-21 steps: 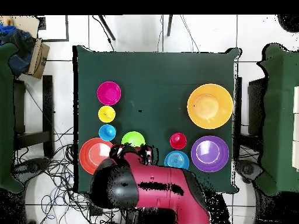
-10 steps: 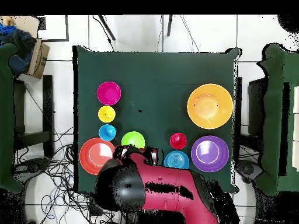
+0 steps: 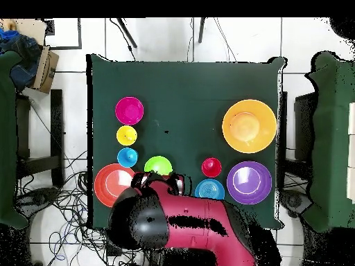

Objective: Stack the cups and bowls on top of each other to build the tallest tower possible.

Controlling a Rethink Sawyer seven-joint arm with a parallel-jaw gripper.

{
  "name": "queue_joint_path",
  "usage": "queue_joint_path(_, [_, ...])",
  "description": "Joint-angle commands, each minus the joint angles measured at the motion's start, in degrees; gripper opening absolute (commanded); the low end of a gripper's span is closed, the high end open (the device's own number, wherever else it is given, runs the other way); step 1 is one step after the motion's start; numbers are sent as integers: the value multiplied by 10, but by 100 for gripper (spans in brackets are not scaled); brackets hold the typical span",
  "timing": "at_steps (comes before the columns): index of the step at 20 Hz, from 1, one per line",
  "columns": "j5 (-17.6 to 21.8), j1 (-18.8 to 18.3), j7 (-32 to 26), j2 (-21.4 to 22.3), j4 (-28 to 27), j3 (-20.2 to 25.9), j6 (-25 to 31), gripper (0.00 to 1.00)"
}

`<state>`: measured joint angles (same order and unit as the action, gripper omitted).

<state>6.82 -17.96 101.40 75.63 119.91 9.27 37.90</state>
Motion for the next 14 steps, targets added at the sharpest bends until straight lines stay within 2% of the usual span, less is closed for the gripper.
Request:
queue_joint_path(1, [6, -10, -58, -18, 8, 42, 56, 100])
queue_joint_path(14, [10, -17, -52, -16, 12, 53, 52, 100])
